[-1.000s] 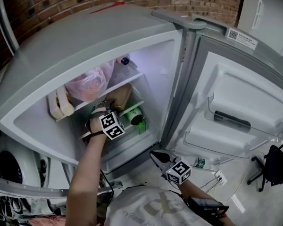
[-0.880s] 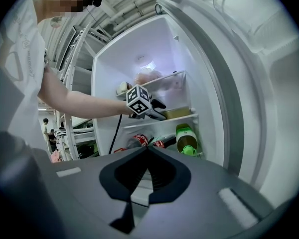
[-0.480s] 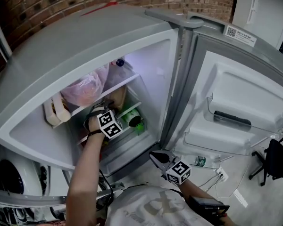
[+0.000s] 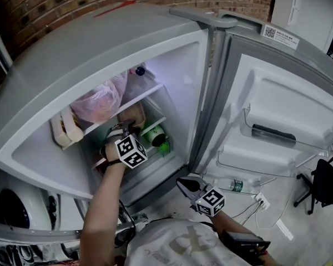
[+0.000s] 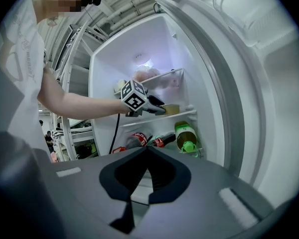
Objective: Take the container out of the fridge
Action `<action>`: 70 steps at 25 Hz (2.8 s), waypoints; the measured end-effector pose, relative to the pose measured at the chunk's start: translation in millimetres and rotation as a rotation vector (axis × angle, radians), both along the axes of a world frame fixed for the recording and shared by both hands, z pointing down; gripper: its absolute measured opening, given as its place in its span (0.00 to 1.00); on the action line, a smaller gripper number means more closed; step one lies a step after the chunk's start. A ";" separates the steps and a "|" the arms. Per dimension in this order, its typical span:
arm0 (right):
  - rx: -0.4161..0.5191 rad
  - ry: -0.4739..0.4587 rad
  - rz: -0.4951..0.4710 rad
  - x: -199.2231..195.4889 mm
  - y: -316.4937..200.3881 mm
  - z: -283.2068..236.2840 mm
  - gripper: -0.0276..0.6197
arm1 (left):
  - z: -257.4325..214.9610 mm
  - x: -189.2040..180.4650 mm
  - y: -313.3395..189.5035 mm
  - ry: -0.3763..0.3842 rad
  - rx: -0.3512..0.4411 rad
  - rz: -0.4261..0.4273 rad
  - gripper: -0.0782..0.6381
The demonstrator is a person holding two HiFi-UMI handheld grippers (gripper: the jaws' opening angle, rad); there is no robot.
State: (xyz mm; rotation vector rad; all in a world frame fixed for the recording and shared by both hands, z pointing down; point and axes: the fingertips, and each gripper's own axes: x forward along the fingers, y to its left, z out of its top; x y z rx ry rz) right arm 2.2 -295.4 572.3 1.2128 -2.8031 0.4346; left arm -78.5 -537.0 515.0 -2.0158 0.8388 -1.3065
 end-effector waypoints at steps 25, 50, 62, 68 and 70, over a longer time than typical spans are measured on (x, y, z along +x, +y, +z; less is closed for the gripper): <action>-0.030 -0.006 0.003 8.1 51.4 15.4 0.05 | -18.5 28.4 82.6 0.076 0.080 0.035 0.26; -0.020 0.015 0.046 61.4 126.8 8.3 0.05 | -22.5 60.0 227.5 0.070 0.128 0.114 0.24; -0.014 0.029 0.145 95.2 169.4 6.2 0.05 | -19.2 86.0 301.4 0.109 0.133 0.191 0.24; -0.006 0.040 0.196 112.5 188.3 4.5 0.05 | -10.3 99.7 337.5 0.115 0.119 0.239 0.24; -0.003 0.045 0.213 118.6 194.6 3.9 0.05 | -8.0 104.2 349.3 0.118 0.116 0.255 0.24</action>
